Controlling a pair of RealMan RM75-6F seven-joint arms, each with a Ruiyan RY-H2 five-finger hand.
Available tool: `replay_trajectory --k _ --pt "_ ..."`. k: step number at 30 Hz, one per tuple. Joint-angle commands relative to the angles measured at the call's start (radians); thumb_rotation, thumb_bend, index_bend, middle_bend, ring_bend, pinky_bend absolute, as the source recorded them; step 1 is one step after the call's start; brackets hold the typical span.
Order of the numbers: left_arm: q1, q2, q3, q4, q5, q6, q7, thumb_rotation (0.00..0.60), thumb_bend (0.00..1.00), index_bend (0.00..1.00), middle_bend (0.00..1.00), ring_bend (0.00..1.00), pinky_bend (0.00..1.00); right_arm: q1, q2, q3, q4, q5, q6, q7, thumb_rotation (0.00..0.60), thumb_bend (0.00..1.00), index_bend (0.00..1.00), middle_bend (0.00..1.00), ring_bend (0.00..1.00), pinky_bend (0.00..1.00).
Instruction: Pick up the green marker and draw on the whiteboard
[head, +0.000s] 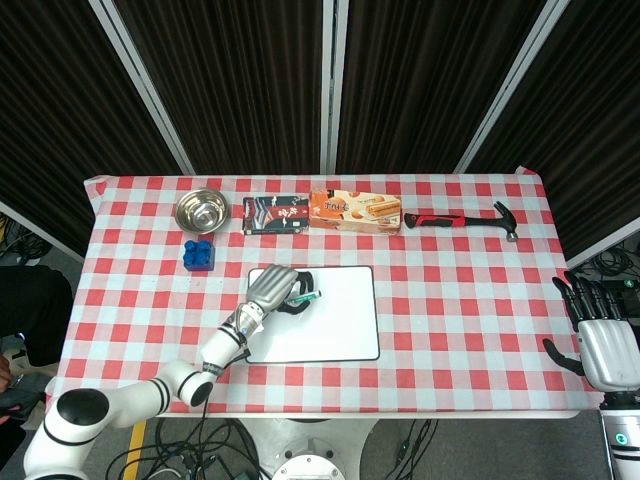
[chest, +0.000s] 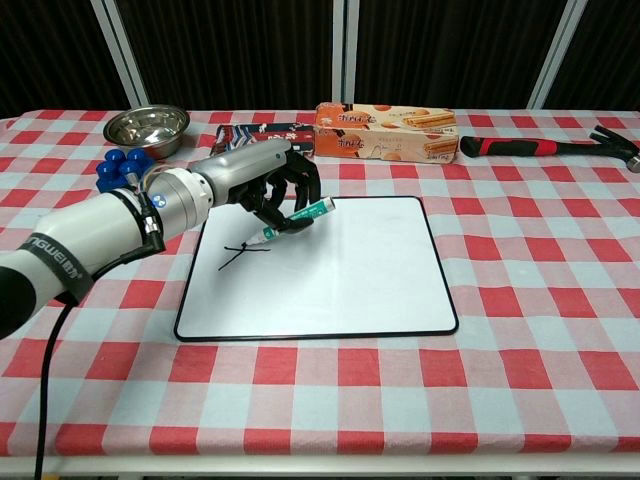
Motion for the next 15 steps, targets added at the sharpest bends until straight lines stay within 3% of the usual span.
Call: replay_trajectory --k 1,15 --pt "0.001 -0.011 -0.003 0.009 0.000 0.008 -0.012 0.600 0.43 0.56 0.60 0.69 0.95 0.000 0.000 0.000 0.000 0.001 -0.001 0.000 0.600 0.15 0.00 0.02 0.00 0.00" --pt "0.010 -0.049 -0.009 0.060 -0.009 0.002 -0.085 0.600 0.43 0.57 0.60 0.69 0.95 -0.004 0.005 -0.001 -0.008 0.001 0.004 -0.007 0.600 0.15 0.00 0.02 0.00 0.00"
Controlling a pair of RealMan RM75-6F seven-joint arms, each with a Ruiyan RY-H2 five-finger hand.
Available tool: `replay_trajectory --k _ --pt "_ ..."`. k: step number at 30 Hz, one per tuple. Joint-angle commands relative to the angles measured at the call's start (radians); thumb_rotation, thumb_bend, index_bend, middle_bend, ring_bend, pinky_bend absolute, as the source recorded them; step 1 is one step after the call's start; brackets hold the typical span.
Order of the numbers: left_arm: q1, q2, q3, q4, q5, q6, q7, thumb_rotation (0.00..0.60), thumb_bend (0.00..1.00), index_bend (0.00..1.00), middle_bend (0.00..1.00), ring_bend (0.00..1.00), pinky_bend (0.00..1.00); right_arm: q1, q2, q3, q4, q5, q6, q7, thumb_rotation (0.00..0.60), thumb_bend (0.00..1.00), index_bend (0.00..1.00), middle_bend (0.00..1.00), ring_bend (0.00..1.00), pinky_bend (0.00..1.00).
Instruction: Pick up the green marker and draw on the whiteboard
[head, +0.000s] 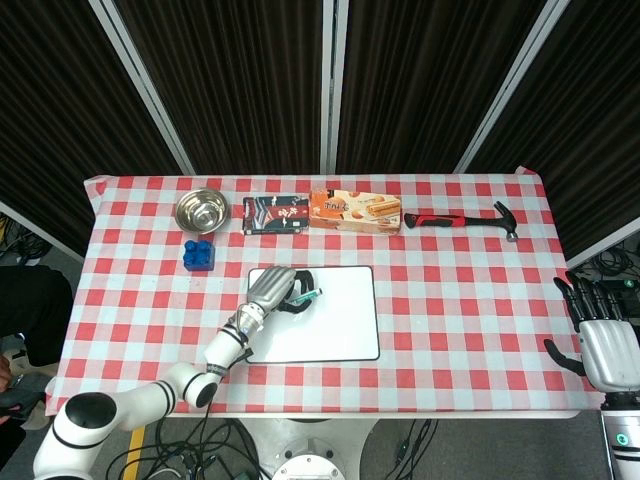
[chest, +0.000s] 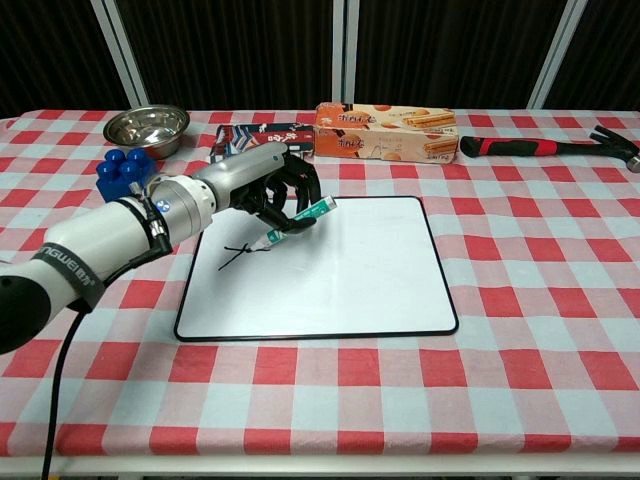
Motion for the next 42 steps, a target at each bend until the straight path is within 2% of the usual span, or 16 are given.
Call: replay_trajectory --k 1,15,19,23,26,33,39,42 --pt "0.003 -0.006 0.002 0.003 0.002 0.004 -0.008 0.600 0.43 0.57 0.60 0.69 0.95 0.000 0.000 0.000 0.000 0.000 0.000 -0.001 0.600 0.15 0.00 0.02 0.00 0.00" --pt "-0.054 -0.095 -0.056 0.015 -0.019 -0.017 -0.030 0.600 0.43 0.57 0.60 0.69 0.95 -0.009 0.017 0.002 -0.008 0.009 0.008 -0.001 0.600 0.15 0.00 0.02 0.00 0.00" --pt "-0.066 -0.067 -0.082 -0.035 -0.012 0.007 -0.019 0.600 0.43 0.57 0.60 0.69 0.95 -0.009 0.018 0.006 -0.008 0.000 0.019 0.003 0.600 0.15 0.00 0.02 0.00 0.00" --pt "-0.054 0.013 -0.101 -0.130 -0.012 0.032 0.005 0.600 0.43 0.57 0.60 0.69 0.95 -0.008 0.016 0.007 -0.007 -0.009 0.025 0.008 0.600 0.15 0.00 0.02 0.00 0.00" --pt "-0.031 0.096 -0.086 -0.195 -0.019 0.030 0.073 0.600 0.43 0.57 0.60 0.69 0.95 -0.007 0.012 0.005 -0.003 -0.017 0.027 0.013 0.600 0.15 0.00 0.02 0.00 0.00" --pt "0.049 0.290 0.018 -0.334 -0.092 0.004 0.416 0.600 0.44 0.56 0.58 0.68 0.93 -0.003 -0.006 -0.001 0.017 -0.036 0.029 0.033 0.600 0.15 0.00 0.02 0.00 0.00" --pt "0.109 0.388 0.086 -0.439 -0.219 0.034 0.700 0.600 0.44 0.55 0.56 0.67 0.92 -0.001 -0.016 -0.003 0.024 -0.046 0.032 0.038 0.600 0.15 0.00 0.02 0.00 0.00" --pt "0.132 0.403 0.109 -0.451 -0.268 0.063 0.791 0.600 0.44 0.55 0.56 0.66 0.91 -0.003 -0.017 -0.003 0.024 -0.044 0.034 0.036 0.600 0.15 0.00 0.02 0.00 0.00"
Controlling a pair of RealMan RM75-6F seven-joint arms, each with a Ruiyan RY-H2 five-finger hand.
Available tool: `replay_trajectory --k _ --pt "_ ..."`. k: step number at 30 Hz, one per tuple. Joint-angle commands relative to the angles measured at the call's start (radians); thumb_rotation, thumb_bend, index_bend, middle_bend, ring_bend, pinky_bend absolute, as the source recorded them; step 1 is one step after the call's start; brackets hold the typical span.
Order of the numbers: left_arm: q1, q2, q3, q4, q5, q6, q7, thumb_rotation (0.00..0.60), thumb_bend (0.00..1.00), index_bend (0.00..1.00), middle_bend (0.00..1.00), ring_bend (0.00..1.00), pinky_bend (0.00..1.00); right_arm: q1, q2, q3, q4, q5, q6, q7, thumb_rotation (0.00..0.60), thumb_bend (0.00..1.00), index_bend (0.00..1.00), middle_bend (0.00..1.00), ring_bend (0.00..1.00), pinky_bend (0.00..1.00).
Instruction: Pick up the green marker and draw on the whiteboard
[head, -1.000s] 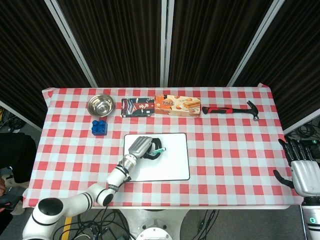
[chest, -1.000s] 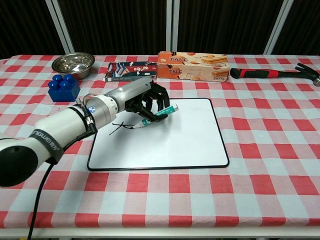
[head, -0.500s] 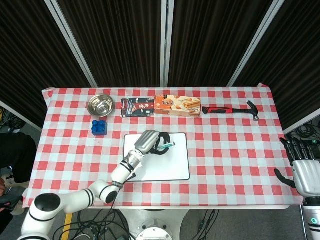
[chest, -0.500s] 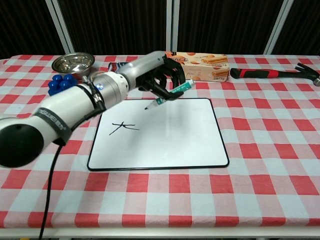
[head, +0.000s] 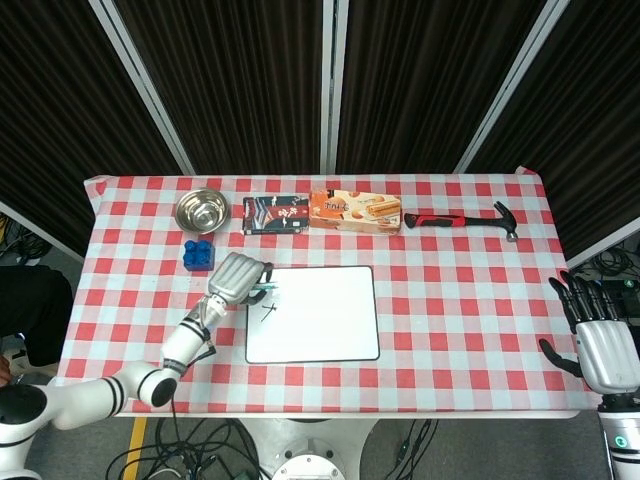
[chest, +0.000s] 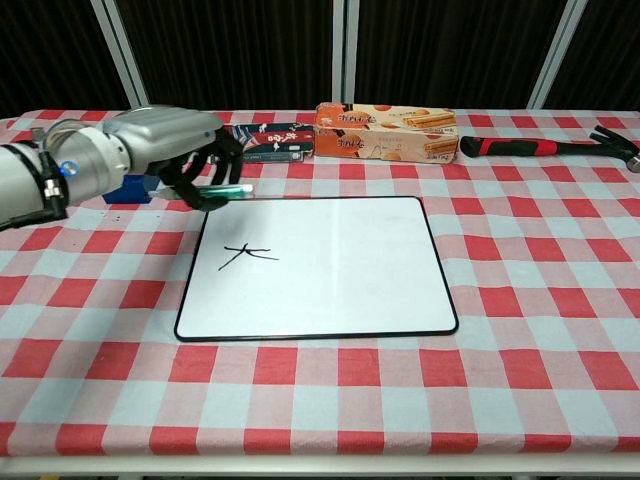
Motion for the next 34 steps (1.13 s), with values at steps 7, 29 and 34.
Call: replay_trajectory --k 7,29,34 --pt "0.063 0.053 0.068 -0.022 -0.170 0.034 0.225 0.600 0.44 0.55 0.54 0.65 0.89 0.005 -0.011 -0.001 -0.002 -0.001 -0.006 -0.006 0.600 0.15 0.00 0.02 0.00 0.00" --pt "0.313 0.260 0.052 -0.202 -0.054 0.446 0.012 0.600 0.20 0.18 0.33 0.38 0.62 -0.020 -0.005 0.004 0.007 0.043 0.007 0.010 0.600 0.16 0.00 0.02 0.00 0.00" --pt "0.478 0.360 0.108 -0.265 0.018 0.625 -0.102 0.600 0.11 0.18 0.25 0.21 0.32 -0.010 -0.025 0.000 0.025 0.019 0.004 0.027 0.600 0.17 0.00 0.01 0.00 0.00"
